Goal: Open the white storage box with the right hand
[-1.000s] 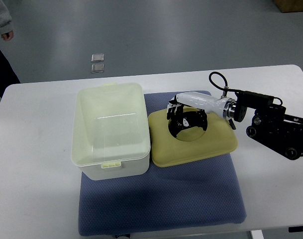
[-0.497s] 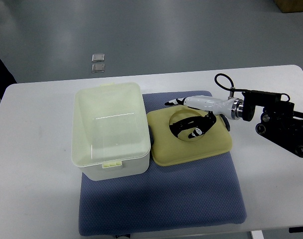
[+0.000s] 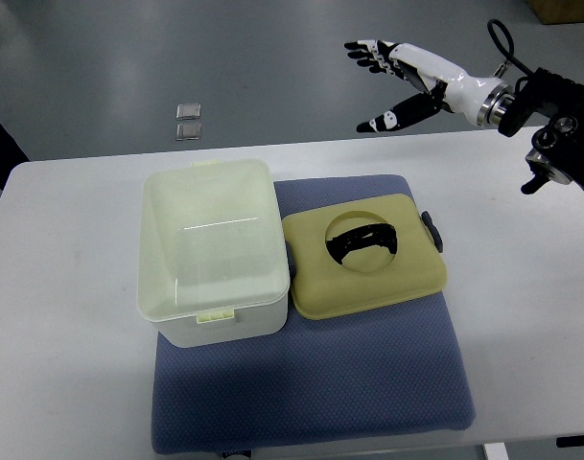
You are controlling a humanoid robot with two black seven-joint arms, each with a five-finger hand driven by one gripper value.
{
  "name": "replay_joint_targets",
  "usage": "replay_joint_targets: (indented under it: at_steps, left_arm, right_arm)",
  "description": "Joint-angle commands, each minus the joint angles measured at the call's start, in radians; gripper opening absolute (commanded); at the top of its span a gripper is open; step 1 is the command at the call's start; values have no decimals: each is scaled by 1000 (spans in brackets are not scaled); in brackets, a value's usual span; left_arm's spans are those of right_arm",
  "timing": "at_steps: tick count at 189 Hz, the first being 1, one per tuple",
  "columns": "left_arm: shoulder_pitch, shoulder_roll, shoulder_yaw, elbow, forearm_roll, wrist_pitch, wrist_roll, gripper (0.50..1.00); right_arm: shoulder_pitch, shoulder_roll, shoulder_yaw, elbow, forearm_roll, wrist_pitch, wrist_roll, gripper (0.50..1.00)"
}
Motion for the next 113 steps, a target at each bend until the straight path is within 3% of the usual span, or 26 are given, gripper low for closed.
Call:
replay_joint_targets:
  at_steps: [1, 20, 48, 90, 113]
  left_arm:
    - [0, 0, -2, 1, 0, 0, 0, 1000]
    - [0, 0, -2, 1, 0, 0, 0, 1000]
    - [0, 0, -2, 0, 0, 0, 0, 1000]
    - [0, 0, 0, -2, 2, -2, 0, 1000]
    - [0, 0, -2, 0, 0, -2, 0, 1000]
  right_arm:
    - [1, 88, 89, -116, 320, -29, -110, 932]
    - [5, 148, 109, -260, 696, -50, -194, 932]
    - [5, 208, 117, -397, 1014, -107, -190, 934]
    - [-35, 234, 113, -400, 1147, -78, -71, 934]
    - [-68, 269, 113, -397, 1147, -62, -42, 934]
